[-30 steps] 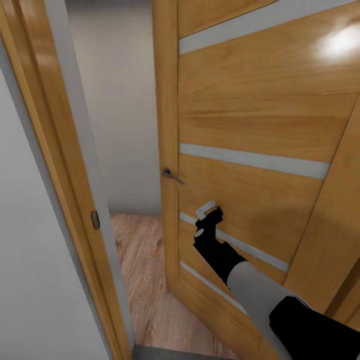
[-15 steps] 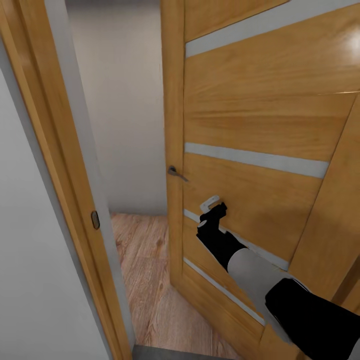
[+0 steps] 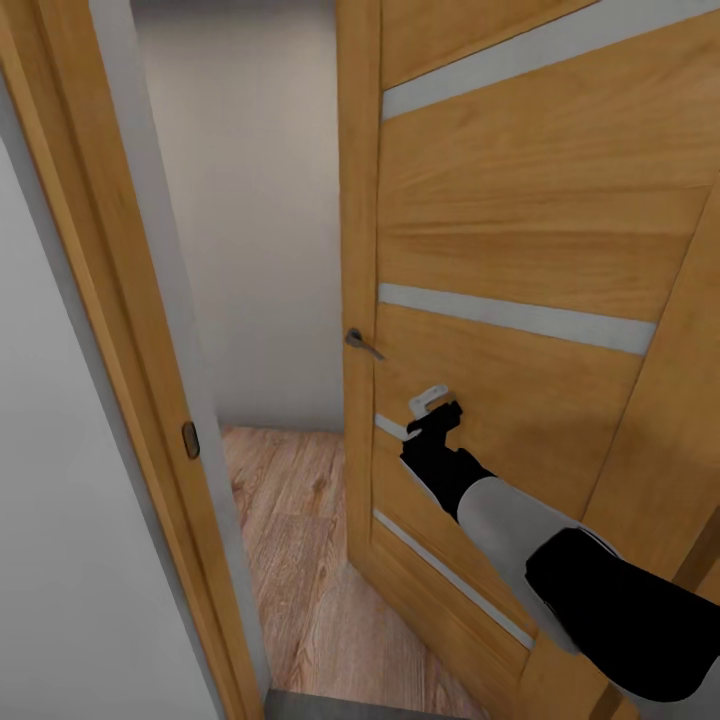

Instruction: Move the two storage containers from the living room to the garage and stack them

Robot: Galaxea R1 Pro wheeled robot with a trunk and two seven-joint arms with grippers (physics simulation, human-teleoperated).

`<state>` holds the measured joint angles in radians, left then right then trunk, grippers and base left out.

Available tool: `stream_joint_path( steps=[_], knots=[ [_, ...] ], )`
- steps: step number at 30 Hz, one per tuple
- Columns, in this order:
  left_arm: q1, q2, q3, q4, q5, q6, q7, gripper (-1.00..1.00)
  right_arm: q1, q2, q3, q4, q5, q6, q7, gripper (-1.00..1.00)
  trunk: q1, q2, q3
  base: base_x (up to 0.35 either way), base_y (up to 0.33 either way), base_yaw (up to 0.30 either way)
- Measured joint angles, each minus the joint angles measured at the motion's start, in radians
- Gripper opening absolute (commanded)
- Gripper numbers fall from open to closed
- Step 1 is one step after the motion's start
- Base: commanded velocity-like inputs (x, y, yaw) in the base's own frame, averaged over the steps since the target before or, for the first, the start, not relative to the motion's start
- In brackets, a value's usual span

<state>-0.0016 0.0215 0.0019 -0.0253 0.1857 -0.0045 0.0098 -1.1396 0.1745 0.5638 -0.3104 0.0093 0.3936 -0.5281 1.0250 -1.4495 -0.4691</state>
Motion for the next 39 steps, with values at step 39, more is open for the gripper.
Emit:
stream_joint_path(
  steps=[39],
  knots=[
    [0.000,0.000,0.000,0.000,0.000,0.000,0.000,1.00,0.007,0.000,0.003,-0.226,-0.068,0.064,-0.045,1.00,0.000,0.000,0.000,0.000,0.000,0.000]
  ],
)
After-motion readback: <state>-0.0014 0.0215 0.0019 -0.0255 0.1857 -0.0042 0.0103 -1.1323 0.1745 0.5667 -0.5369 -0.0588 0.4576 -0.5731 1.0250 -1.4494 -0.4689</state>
